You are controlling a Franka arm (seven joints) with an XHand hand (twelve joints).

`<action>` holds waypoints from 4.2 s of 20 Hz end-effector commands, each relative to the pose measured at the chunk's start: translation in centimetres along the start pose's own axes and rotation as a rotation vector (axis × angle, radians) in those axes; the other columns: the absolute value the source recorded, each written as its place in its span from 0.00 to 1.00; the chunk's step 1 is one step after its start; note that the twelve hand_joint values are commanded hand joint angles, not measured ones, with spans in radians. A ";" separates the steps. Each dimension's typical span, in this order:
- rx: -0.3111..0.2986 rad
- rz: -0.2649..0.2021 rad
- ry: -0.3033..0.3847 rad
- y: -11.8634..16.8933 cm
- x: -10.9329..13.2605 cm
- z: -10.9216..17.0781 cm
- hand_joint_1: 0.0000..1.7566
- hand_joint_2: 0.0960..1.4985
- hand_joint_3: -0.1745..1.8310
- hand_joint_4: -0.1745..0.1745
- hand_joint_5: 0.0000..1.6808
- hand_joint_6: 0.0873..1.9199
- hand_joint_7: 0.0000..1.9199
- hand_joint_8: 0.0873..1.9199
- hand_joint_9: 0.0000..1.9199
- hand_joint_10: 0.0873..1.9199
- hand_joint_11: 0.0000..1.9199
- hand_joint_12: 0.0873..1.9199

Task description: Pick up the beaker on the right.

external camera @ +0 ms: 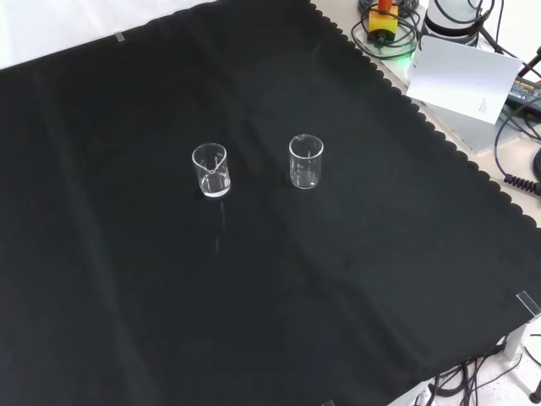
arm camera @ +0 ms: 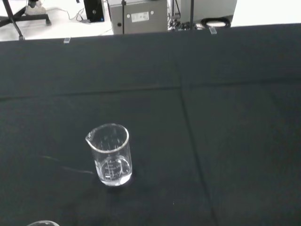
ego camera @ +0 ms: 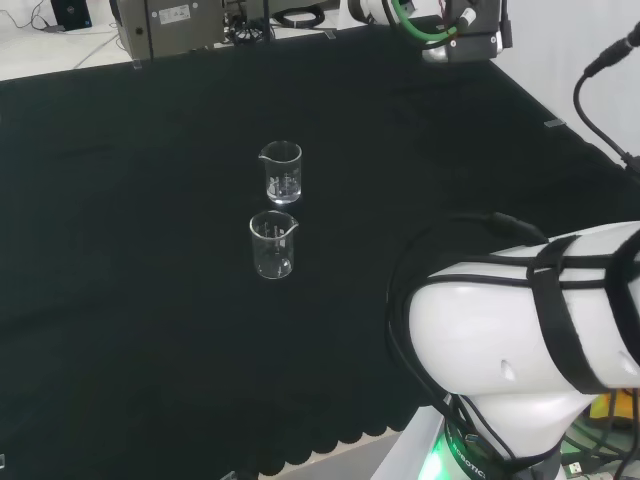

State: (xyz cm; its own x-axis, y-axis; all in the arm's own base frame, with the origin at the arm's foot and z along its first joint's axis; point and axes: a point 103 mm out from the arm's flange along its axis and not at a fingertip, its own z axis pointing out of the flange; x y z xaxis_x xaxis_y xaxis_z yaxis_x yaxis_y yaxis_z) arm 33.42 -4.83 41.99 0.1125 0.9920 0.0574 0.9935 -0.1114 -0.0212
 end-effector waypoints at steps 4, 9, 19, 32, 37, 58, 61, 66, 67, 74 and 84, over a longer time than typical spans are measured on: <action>0.060 -0.008 0.088 6.6 -3.0 8.0 0.37 0.76 0.00 0.41 0.23 0.00 0.09 0.28 0.20 0.32 0.09 0.70; 0.094 -0.035 0.125 9.9 -3.4 11.7 0.40 0.73 0.00 0.41 0.21 0.00 0.07 0.27 0.17 0.31 0.04 0.70; 0.127 -0.088 0.207 15.4 -3.0 18.3 0.41 0.71 0.00 0.41 0.21 0.00 0.08 0.28 0.16 0.31 0.03 0.70; 0.205 -0.159 0.290 18.8 -0.1 25.8 0.42 0.67 0.00 0.41 0.20 0.00 0.08 0.28 0.17 0.31 0.03 0.70; 0.211 -0.176 0.313 19.1 0.6 27.4 0.42 0.66 0.00 0.40 0.21 0.00 0.11 0.30 0.18 0.32 0.04 0.71; 0.177 -0.320 0.491 19.9 2.9 33.4 0.49 0.59 0.00 0.38 0.19 0.00 0.09 0.30 0.17 0.29 0.03 0.70; 0.155 -0.350 0.561 20.1 2.7 33.7 0.50 0.59 0.00 0.38 0.19 0.00 0.09 0.30 0.17 0.29 0.02 0.71; 0.149 -0.389 0.626 20.1 2.7 34.1 0.51 0.58 0.00 0.38 0.18 0.00 0.10 0.31 0.18 0.29 0.01 0.71; 0.149 -0.400 0.635 20.0 2.7 34.2 0.51 0.57 0.00 0.38 0.19 0.00 0.11 0.31 0.18 0.29 0.01 0.71; 0.160 -0.434 0.653 19.4 3.8 34.6 0.49 0.56 0.00 0.38 0.19 0.00 0.11 0.32 0.20 0.30 0.01 0.71; 0.117 -0.404 0.705 19.4 3.8 35.5 0.47 0.56 0.00 0.38 0.20 0.00 0.12 0.33 0.21 0.30 0.01 0.72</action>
State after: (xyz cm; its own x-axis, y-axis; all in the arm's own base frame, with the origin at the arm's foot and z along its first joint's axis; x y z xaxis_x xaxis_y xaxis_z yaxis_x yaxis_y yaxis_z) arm 52.59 -0.85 6.83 -0.2365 0.6956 0.6783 0.9507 0.3099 0.0137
